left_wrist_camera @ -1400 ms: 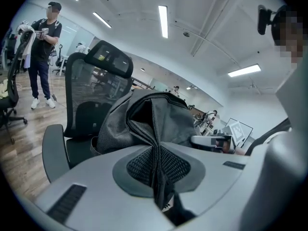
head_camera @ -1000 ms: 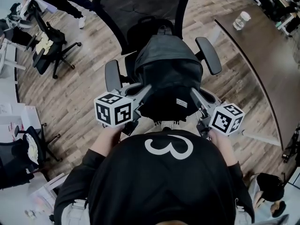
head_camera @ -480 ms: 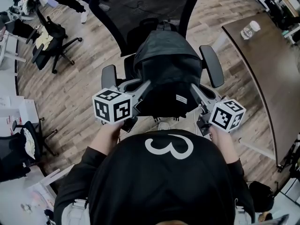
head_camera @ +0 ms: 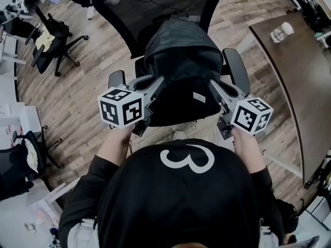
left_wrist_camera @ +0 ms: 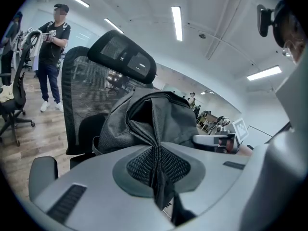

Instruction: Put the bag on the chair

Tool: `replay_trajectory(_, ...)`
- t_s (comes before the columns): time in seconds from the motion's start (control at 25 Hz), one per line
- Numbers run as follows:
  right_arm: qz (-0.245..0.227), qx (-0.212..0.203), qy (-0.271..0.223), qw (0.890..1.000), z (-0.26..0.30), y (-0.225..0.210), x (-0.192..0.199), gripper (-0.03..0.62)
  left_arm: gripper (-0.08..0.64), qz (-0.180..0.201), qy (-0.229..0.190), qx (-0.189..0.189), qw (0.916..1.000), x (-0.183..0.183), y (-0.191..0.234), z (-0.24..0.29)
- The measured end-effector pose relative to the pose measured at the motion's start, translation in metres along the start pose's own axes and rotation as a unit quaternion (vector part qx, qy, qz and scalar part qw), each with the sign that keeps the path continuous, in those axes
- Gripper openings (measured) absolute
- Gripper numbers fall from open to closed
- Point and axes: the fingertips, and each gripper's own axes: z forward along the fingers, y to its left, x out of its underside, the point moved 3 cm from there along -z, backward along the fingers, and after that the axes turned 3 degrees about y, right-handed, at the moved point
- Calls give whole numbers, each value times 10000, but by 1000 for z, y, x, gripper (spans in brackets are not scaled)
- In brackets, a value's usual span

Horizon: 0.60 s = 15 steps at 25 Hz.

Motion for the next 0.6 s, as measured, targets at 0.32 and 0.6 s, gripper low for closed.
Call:
replay_trajectory(0.32,100,-46,130,9999,27,-22,2,57,43,11,21,-101,9999,2,22,21)
replay_trajectory(0.6,228,44,302,9993,50,-43,5,57,43,-77,85,-142,9998,7,42,39)
